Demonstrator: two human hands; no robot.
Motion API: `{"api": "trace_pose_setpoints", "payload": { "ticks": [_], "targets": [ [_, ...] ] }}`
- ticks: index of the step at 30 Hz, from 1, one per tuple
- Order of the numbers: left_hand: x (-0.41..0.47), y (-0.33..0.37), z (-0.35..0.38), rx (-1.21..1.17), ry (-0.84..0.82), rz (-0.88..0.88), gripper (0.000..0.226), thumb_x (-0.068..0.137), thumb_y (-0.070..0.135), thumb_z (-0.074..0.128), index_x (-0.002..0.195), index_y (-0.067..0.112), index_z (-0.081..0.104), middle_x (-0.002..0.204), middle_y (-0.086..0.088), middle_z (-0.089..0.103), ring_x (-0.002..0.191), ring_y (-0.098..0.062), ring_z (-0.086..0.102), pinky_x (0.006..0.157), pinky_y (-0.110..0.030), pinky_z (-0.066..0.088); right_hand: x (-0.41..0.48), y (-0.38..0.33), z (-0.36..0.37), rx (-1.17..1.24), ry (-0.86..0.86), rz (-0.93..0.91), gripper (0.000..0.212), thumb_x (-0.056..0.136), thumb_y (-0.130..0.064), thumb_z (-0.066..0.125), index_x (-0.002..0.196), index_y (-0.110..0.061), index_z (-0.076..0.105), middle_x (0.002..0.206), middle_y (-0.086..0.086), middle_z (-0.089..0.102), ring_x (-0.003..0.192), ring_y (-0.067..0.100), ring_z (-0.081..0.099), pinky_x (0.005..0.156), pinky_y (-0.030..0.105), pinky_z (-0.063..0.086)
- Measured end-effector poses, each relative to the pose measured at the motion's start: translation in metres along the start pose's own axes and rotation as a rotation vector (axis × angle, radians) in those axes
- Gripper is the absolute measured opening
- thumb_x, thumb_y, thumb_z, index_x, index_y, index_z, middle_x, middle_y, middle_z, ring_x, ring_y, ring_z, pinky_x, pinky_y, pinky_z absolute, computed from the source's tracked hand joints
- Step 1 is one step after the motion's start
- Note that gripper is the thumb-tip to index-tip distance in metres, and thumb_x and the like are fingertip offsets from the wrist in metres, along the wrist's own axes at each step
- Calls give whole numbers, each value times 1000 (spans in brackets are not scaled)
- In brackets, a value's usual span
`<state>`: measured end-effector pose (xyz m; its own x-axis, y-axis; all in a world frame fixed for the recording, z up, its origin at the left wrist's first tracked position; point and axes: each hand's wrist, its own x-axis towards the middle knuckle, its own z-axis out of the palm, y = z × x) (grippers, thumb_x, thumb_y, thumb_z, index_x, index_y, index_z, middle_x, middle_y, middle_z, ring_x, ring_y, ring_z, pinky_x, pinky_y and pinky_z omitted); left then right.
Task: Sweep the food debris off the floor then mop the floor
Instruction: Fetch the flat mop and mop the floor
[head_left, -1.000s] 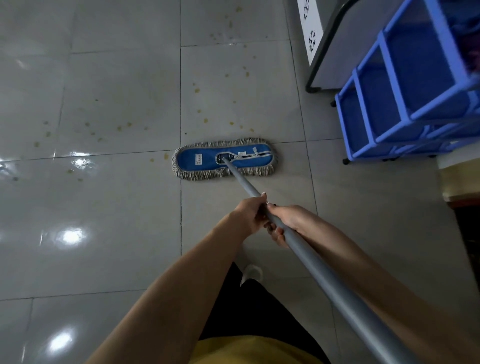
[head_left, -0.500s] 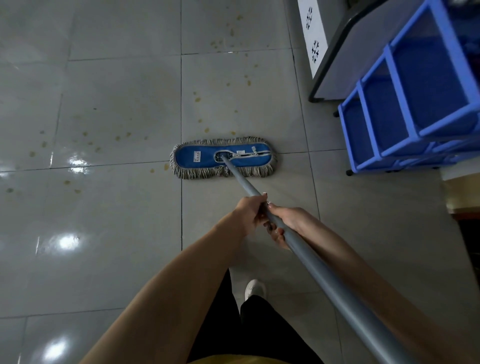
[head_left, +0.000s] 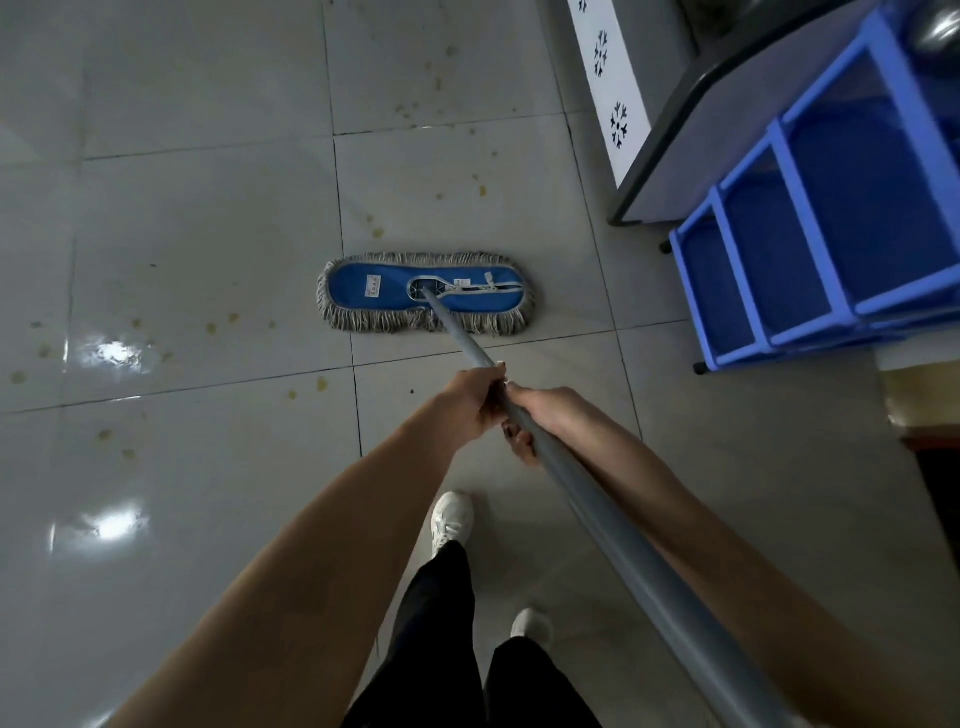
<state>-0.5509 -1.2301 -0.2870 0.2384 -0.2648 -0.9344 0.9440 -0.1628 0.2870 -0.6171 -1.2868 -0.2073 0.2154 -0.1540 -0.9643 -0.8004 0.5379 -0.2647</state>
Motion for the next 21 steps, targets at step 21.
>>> {"api": "trace_pose_setpoints", "payload": {
  "ticks": [21],
  "targets": [
    [26, 130, 3, -18, -93, -29, 27, 98, 13, 45, 72, 7, 44, 65, -5, 41, 58, -13, 44, 36, -18, 48, 23, -123, 44, -45, 73, 25, 44, 95, -35, 51, 69, 0, 46, 55, 12, 44, 18, 10, 36, 28, 10, 33]
  ]
}}
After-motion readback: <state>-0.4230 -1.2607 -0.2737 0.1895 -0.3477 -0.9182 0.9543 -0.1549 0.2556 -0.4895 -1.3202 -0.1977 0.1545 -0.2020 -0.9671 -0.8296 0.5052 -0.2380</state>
